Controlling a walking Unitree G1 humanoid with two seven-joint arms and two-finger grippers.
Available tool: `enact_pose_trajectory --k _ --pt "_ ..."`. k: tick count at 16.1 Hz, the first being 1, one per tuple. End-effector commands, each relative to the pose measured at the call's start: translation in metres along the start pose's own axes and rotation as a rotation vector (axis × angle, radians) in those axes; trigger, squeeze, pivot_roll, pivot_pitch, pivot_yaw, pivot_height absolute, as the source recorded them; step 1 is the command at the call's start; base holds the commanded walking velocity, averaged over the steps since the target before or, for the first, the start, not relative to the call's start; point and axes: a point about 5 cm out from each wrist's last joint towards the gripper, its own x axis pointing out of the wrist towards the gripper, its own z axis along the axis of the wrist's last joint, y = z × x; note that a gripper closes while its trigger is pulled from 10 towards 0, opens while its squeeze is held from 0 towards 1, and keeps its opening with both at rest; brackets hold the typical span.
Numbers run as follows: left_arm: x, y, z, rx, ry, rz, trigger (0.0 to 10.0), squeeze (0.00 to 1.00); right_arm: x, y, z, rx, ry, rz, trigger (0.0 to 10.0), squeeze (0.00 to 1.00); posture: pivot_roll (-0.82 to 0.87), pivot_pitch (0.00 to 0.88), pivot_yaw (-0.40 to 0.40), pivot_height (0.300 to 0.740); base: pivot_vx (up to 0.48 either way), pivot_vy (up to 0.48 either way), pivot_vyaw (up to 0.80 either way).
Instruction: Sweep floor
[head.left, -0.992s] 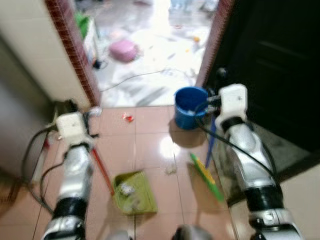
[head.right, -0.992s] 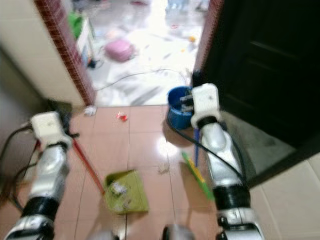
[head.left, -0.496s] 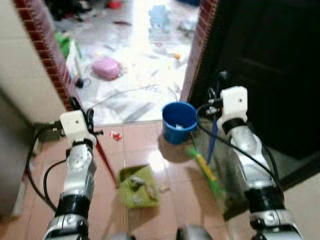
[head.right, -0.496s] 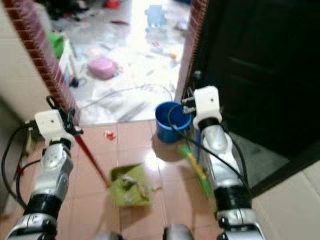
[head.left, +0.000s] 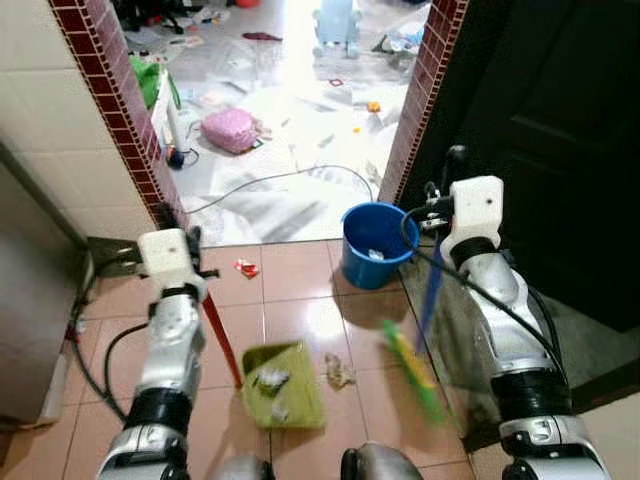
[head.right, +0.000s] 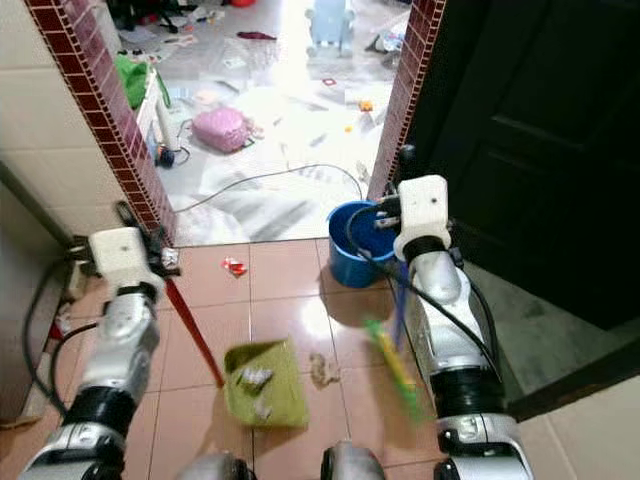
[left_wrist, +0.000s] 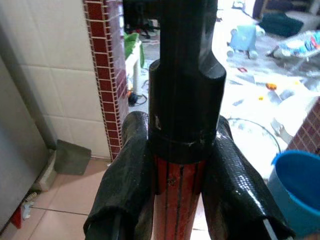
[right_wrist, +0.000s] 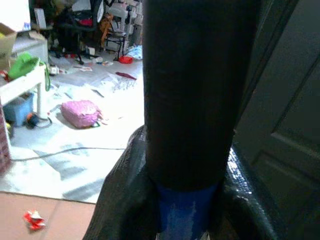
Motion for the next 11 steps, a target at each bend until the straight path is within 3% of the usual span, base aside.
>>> enact_pose_trajectory --k 1,6,11 --pt "0.006 -0.006 0.01 0.039 -0.057 -0.004 10.0 0.0 0.006 -0.007 0.011 0.032 -0.026 -0.032 10.0 0.0 -0.13 0.044 0.015 0.74 0.0 0.0 0.0" --pt "0.008 -0.017 0.002 0.084 -0.036 -0.001 10.0 0.0 0.009 -0.013 0.004 0.142 0.039 -0.061 10.0 0.0 -0.15 0.04 0.022 0.74 0.0 0.0 0.0" --pt "0.005 -0.036 -0.013 0.097 0.022 -0.029 10.0 0.0 0.011 -0.006 0.004 0.316 0.074 -0.031 10.0 0.0 -0.17 0.033 0.02 0.74 0.0 0.0 0.0"
